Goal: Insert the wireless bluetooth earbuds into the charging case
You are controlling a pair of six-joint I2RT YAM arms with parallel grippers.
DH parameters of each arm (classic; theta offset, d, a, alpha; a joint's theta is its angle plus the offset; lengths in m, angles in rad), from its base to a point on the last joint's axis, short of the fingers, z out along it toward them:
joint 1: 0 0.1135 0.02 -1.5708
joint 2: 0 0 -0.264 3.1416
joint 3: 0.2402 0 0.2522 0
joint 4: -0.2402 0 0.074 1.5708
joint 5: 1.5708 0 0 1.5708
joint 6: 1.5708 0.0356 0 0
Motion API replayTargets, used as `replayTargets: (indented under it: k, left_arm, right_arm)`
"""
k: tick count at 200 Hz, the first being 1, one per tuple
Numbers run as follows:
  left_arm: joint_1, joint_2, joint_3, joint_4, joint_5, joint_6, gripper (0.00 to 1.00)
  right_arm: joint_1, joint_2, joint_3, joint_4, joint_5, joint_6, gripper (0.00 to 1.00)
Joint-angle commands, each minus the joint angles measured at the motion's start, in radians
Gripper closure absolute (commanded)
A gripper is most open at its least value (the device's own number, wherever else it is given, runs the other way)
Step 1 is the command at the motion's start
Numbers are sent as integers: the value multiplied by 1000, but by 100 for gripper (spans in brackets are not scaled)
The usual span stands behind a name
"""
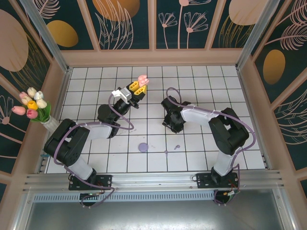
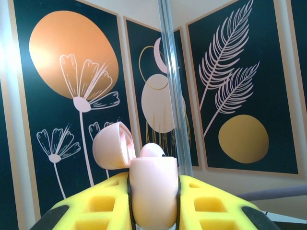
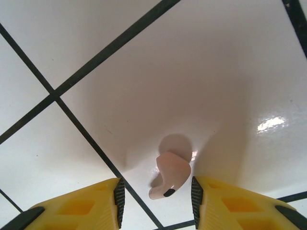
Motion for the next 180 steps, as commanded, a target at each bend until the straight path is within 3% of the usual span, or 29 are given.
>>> replayTargets:
  k: [1, 180]
  left_arm:
    - [-3, 8, -12, 168, -4, -14, 100]
    - [-3, 26, -5, 181, -4, -22, 100]
  right_arm:
    - [-8, -5, 29, -40, 33, 14, 57]
    - [-35, 80, 44, -52, 31, -88, 66]
